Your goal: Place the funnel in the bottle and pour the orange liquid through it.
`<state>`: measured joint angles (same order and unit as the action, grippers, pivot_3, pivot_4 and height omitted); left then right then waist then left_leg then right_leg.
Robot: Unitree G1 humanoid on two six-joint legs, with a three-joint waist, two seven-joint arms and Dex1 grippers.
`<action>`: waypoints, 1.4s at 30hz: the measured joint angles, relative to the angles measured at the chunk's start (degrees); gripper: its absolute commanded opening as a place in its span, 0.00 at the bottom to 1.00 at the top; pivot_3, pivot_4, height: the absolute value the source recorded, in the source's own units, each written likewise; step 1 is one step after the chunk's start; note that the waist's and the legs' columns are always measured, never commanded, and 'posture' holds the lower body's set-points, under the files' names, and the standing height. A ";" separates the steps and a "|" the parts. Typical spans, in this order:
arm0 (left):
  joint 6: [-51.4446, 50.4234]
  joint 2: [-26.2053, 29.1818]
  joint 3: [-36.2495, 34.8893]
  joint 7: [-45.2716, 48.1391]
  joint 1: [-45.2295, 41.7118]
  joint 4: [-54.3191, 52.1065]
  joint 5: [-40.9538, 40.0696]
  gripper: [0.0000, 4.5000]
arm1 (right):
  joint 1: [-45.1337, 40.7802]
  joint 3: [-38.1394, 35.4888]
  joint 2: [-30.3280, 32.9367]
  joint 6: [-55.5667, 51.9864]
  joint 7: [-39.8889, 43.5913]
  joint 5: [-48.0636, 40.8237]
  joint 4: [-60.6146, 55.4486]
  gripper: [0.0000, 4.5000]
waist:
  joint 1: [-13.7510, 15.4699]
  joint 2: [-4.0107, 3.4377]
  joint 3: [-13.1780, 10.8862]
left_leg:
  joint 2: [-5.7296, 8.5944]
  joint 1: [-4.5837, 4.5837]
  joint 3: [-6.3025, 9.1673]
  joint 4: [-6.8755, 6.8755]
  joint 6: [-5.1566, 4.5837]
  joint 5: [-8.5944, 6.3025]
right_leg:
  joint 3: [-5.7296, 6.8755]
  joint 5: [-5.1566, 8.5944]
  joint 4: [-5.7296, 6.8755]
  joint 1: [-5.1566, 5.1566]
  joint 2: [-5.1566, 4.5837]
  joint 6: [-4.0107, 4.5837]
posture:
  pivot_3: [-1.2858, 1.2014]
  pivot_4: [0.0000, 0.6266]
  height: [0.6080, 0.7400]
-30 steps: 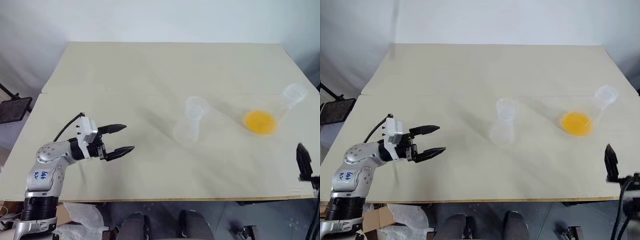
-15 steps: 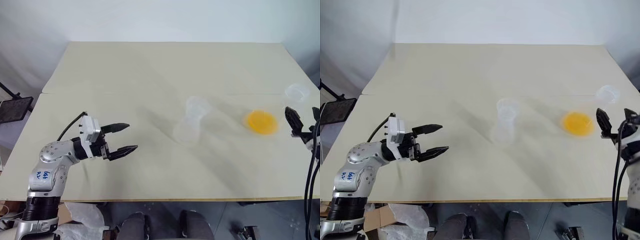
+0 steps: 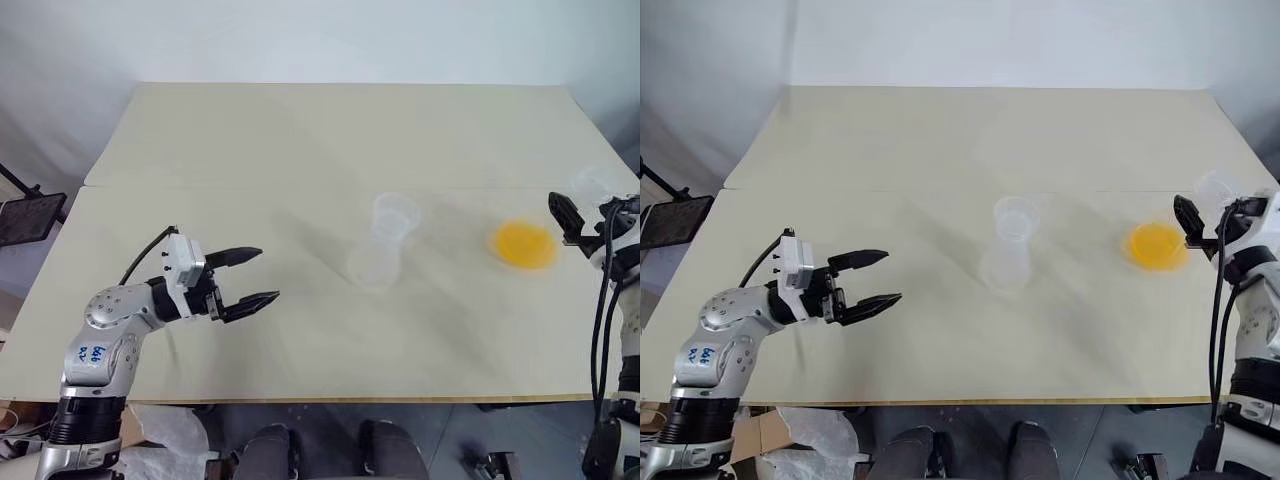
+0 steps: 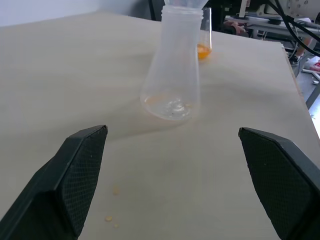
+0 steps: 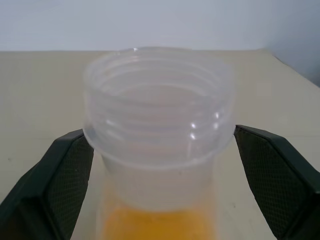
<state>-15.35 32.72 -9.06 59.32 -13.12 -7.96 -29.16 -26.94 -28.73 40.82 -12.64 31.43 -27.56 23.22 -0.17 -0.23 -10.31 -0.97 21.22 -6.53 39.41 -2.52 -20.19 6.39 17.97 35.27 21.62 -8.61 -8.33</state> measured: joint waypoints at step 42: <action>0.08 -7.93 5.55 -4.23 -6.44 0.11 -0.13 1.00 | 1.76 24.48 -0.16 20.75 -3.66 34.41 -32.74 0.54 | -0.02 -0.17 -0.12 | 0.00 0.13 0.04 -0.03 0.03 0.01 | 0.13 -0.02 -0.22 0.04 0.05 -0.04 | 0.52 0.24 1.00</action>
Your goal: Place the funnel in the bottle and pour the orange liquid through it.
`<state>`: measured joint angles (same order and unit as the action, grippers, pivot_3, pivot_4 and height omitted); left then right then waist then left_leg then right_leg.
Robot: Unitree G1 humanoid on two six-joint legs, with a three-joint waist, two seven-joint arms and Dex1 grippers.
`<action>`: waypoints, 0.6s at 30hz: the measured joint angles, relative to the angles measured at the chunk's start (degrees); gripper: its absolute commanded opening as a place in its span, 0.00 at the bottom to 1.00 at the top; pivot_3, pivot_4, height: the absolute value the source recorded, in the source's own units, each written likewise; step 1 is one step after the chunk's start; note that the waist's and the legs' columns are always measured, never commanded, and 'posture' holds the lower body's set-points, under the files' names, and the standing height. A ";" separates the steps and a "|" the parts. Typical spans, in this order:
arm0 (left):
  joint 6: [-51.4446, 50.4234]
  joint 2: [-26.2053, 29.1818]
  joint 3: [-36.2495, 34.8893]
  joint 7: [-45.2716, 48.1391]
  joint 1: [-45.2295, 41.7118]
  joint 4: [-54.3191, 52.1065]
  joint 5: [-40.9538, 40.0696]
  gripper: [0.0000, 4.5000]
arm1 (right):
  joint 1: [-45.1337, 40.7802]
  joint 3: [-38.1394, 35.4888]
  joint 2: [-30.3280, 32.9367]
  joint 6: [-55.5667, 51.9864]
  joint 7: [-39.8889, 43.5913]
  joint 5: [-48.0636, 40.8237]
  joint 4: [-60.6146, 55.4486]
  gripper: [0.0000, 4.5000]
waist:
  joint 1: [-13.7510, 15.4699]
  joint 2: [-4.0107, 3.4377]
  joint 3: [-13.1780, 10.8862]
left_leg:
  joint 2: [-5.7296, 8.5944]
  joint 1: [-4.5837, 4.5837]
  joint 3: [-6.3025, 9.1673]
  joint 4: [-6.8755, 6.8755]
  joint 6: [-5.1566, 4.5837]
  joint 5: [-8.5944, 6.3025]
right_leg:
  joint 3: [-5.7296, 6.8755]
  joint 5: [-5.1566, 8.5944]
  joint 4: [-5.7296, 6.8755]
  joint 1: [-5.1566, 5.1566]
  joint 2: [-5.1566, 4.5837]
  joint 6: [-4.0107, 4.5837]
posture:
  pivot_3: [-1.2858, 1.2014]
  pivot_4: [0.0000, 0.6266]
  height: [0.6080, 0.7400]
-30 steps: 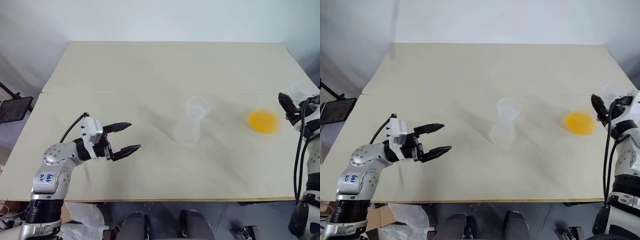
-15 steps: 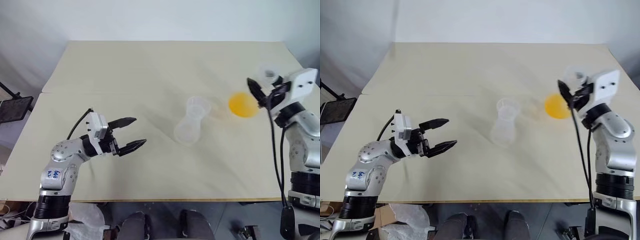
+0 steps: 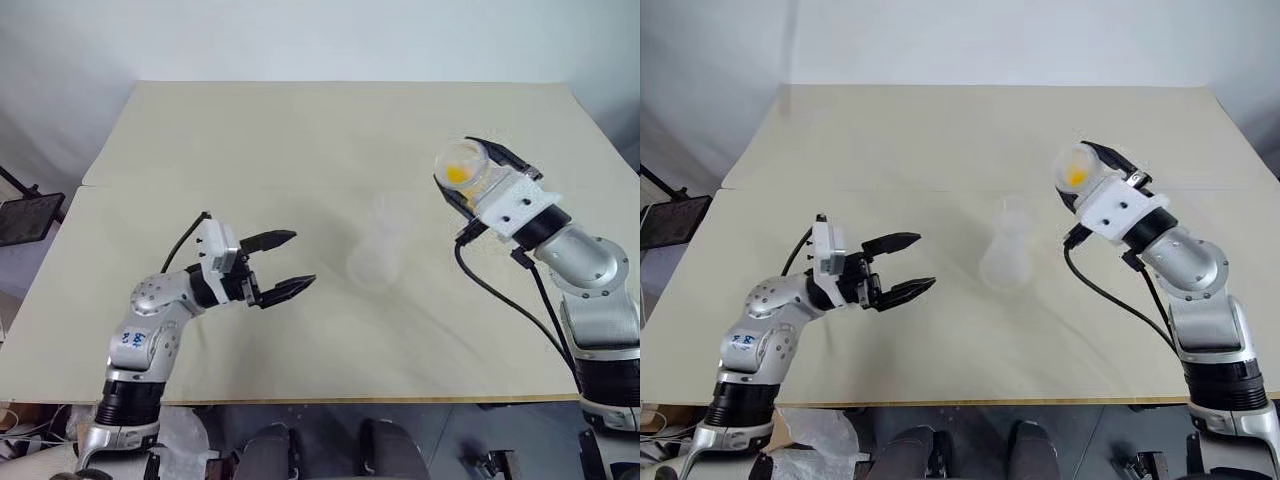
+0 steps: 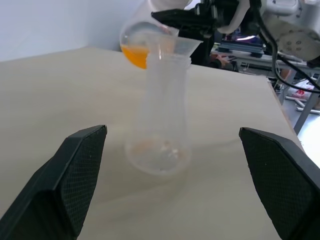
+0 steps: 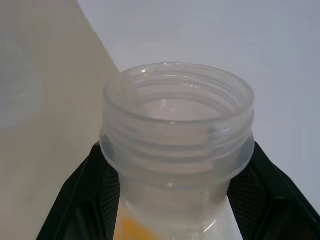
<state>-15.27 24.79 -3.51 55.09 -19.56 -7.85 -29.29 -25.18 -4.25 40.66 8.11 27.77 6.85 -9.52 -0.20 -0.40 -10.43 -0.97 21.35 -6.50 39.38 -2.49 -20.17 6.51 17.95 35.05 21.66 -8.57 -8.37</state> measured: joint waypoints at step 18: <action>1.04 -3.97 3.55 -1.31 -1.86 0.47 0.52 1.00 | -0.52 5.57 1.00 9.34 -8.05 21.44 0.82 0.54 | -0.04 0.01 -0.01 | -0.01 0.01 0.03 -0.01 0.01 0.01 | 0.03 0.00 -0.02 0.00 0.00 0.00 | 0.52 0.24 1.00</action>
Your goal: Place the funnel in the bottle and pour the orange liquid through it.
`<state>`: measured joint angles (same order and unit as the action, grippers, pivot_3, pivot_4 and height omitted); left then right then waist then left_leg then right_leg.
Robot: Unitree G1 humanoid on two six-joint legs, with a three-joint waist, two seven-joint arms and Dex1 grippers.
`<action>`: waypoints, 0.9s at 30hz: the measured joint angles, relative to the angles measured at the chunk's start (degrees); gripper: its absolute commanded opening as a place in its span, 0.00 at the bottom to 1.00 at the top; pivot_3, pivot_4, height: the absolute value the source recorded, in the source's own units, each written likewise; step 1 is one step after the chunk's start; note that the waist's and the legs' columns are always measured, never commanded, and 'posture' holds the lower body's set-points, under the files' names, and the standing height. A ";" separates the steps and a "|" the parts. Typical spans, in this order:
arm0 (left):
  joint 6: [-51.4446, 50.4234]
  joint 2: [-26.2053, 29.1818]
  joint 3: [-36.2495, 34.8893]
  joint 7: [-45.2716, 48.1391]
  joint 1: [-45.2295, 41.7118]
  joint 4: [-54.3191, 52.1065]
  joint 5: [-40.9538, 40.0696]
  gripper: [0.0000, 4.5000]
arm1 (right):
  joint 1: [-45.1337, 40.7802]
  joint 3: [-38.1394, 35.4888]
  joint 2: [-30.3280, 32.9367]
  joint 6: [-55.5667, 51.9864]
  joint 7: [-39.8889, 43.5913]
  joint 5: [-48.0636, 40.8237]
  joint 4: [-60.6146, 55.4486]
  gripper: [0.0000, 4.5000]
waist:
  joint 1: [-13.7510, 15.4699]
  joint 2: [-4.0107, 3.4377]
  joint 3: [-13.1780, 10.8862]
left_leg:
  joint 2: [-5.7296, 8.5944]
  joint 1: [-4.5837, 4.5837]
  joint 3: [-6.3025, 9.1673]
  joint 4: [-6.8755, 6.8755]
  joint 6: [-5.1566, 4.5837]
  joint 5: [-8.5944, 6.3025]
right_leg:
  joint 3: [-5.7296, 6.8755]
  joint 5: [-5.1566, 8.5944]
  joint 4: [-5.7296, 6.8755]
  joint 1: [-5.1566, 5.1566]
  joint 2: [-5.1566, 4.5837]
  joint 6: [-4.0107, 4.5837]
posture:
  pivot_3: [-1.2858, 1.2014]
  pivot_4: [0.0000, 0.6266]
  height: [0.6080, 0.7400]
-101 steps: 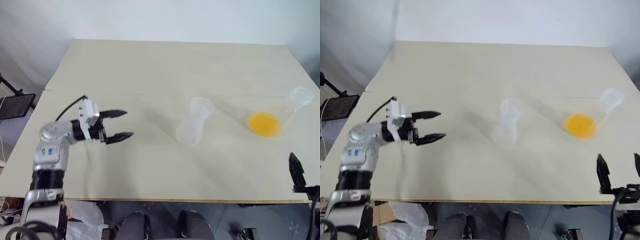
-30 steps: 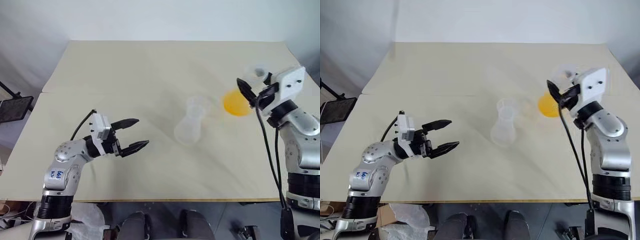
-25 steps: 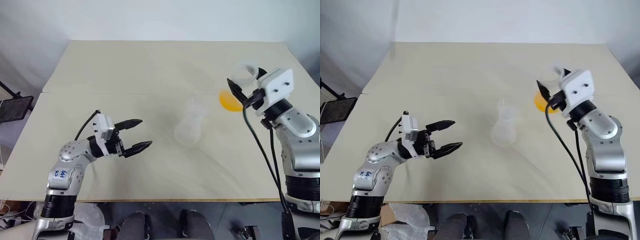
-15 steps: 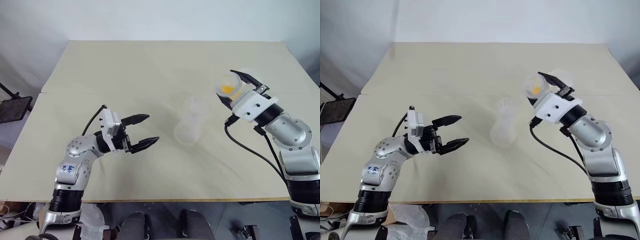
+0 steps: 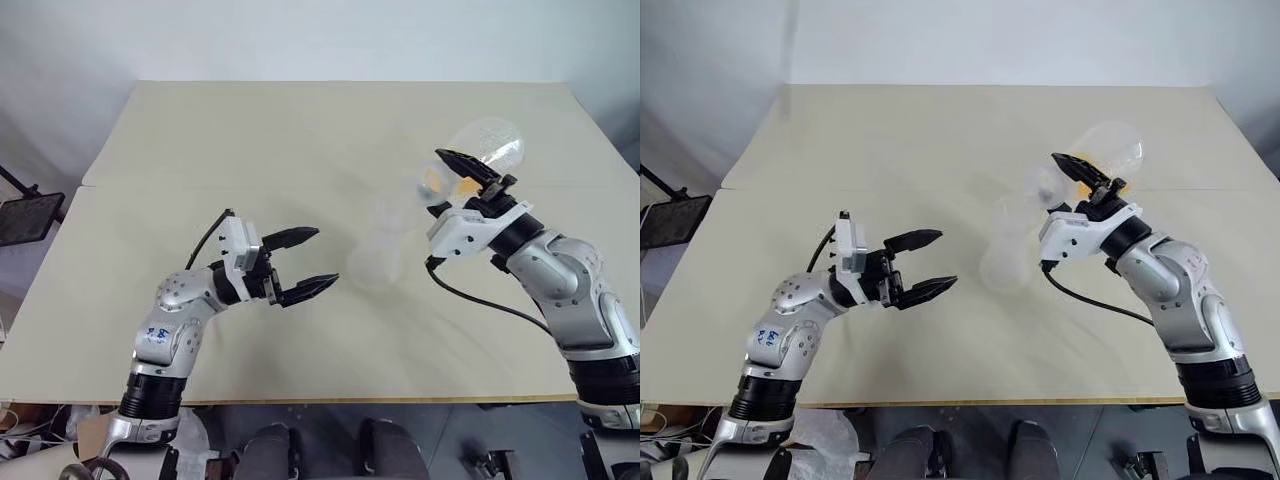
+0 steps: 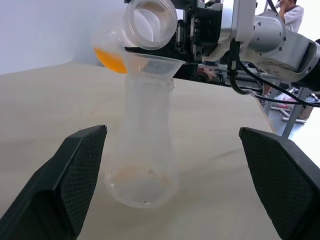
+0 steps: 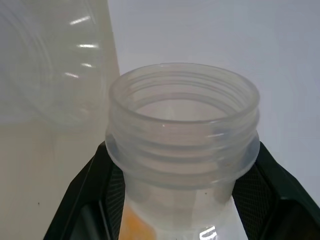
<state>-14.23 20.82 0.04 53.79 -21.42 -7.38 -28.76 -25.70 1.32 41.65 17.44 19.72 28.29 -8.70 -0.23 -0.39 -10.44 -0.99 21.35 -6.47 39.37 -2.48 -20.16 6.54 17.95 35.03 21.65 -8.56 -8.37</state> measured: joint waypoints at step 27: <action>0.23 -0.36 0.52 -1.73 0.82 -0.04 0.01 1.00 | -1.02 0.63 -0.41 2.75 -4.39 8.98 -0.09 0.54 | 0.03 0.00 0.00 | -0.01 0.01 0.02 0.00 0.00 0.00 | 0.02 0.00 -0.02 -0.02 0.00 0.00 | 0.52 0.24 1.00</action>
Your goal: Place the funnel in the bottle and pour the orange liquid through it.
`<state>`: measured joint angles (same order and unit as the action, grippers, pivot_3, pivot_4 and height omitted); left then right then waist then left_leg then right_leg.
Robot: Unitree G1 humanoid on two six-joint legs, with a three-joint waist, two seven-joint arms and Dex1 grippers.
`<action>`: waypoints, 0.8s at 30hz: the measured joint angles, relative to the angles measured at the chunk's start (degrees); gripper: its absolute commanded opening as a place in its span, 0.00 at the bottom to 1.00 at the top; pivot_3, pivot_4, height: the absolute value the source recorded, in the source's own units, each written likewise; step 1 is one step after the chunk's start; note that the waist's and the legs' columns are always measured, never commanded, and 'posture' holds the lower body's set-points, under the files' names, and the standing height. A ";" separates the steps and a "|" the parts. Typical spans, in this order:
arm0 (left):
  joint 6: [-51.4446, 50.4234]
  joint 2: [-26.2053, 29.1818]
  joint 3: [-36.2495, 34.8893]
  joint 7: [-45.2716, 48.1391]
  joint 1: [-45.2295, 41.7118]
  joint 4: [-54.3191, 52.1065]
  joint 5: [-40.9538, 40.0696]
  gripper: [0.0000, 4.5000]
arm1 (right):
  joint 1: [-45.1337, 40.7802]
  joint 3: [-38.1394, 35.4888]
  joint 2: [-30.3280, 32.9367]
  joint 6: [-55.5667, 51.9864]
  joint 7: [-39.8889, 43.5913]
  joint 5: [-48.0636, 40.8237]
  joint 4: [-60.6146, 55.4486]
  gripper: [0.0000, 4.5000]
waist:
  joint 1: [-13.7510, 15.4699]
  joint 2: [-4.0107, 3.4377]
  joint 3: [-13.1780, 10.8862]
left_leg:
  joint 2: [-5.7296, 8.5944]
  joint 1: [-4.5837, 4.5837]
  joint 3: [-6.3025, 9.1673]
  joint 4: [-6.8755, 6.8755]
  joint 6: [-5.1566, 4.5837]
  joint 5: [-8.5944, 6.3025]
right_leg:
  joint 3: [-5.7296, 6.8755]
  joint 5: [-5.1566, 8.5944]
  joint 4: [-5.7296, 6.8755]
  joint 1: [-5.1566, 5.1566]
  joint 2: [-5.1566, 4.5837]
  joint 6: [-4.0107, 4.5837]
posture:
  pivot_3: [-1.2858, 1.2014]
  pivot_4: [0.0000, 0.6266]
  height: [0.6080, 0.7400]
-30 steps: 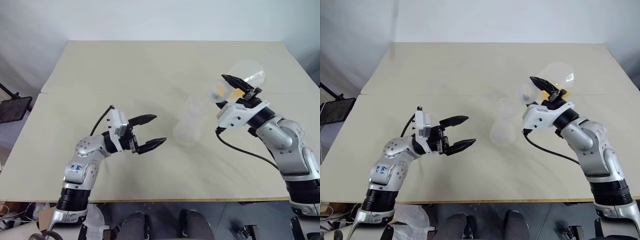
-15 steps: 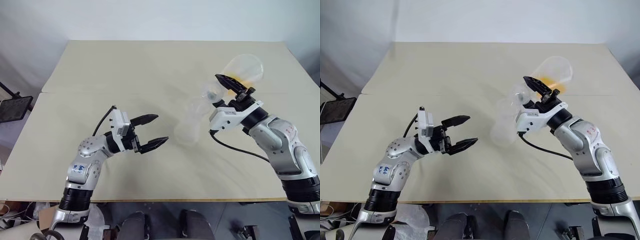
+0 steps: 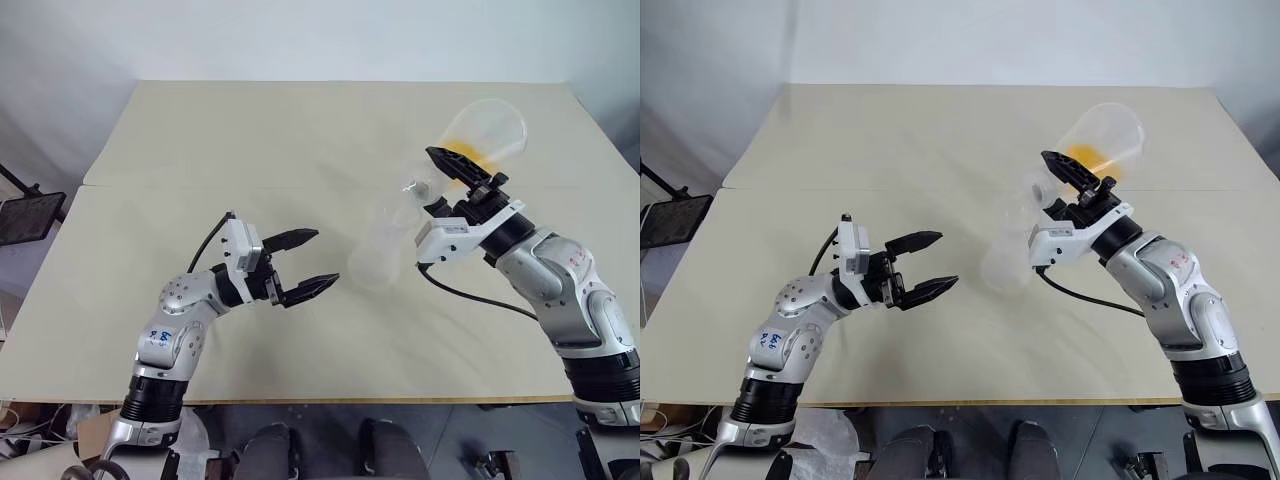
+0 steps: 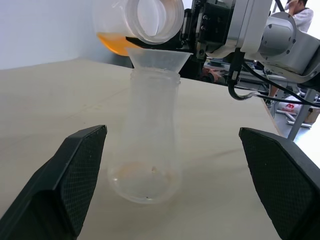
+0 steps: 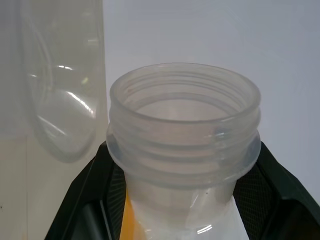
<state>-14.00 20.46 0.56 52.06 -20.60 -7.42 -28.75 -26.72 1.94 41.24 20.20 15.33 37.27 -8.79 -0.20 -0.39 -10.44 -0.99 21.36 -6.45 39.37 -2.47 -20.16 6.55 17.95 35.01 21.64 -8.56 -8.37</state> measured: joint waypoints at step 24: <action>1.55 -0.90 0.12 -0.10 -0.66 1.27 0.86 1.00 | 0.00 0.00 1.12 2.38 -3.99 7.23 0.00 0.54 | -0.01 0.00 0.00 | 0.00 0.01 0.00 0.00 0.00 0.00 | 0.00 0.00 -0.01 0.00 0.00 0.00 | 0.52 0.24 1.00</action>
<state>-12.45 19.55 0.68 51.96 -21.26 -6.15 -27.89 -26.72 1.95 42.36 22.58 11.34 44.51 -8.79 -0.21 -0.38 -10.44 -0.99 21.37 -6.45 39.37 -2.47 -20.16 6.55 17.95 35.00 21.64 -8.56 -8.37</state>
